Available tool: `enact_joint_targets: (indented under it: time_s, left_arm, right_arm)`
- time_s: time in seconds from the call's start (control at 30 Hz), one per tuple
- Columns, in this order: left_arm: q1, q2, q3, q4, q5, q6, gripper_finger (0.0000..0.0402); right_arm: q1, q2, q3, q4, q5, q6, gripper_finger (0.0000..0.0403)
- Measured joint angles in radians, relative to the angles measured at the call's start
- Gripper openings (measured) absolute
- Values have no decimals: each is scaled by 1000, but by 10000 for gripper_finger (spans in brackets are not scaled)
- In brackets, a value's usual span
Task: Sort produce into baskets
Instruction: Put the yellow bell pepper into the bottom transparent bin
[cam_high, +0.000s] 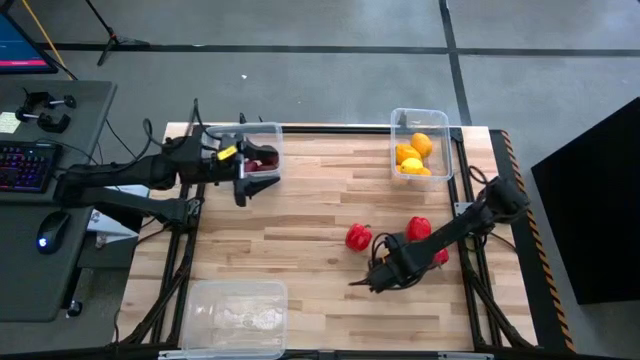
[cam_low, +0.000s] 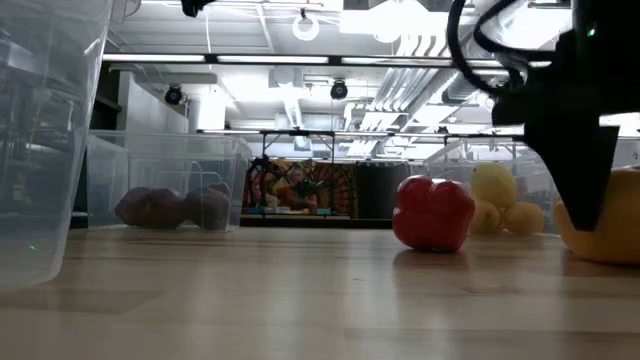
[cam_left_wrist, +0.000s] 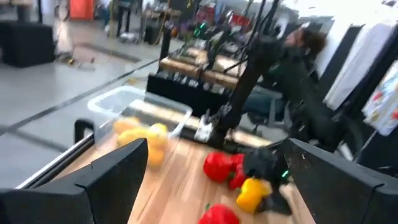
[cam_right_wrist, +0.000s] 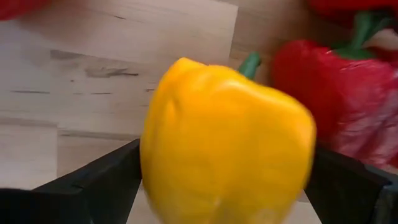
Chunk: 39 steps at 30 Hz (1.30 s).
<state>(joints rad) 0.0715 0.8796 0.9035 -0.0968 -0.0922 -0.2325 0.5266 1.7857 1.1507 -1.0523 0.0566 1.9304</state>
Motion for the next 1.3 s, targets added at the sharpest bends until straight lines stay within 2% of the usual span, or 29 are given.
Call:
enact_joint_targets:
  time_s: [0.17,0.27,0.37,0.47,0.5,0.6,0.77,0.8,0.87,1.03,1.1,1.3]
  left_arm:
    - [0,-63,0,66,5,62,365]
    - [0,-115,0,103,-17,97,365]
    - [0,-166,0,111,-52,108,365]
    - [0,-217,0,117,-65,107,365]
    - [0,-234,0,123,-65,106,365]
    - [0,-285,0,161,-27,72,365]
    - [0,-364,2,244,90,51,365]
    - [0,-379,2,242,94,51,365]
    - [0,-398,2,224,96,49,365]
    - [0,-416,2,196,96,-35,365]
    - [0,-415,2,196,96,-112,365]
    - [0,-405,1,197,105,-268,365]
  right_arm:
    - [0,25,0,25,-27,6,382]
    - [-3,23,7,12,-35,1,368]
    - [-3,21,58,-50,-33,-39,327]
    - [-3,21,138,-153,-9,-91,267]
    - [-3,21,171,-191,11,-110,254]
    - [-3,21,310,-301,104,-165,253]
    - [-11,19,542,-319,402,-299,253]
    - [-22,17,570,-278,439,-352,253]
    - [-57,17,593,-149,441,-493,253]
    - [-138,46,549,398,265,-914,265]
    - [-162,85,547,556,199,-1038,266]
    - [-201,203,545,924,47,-1182,266]
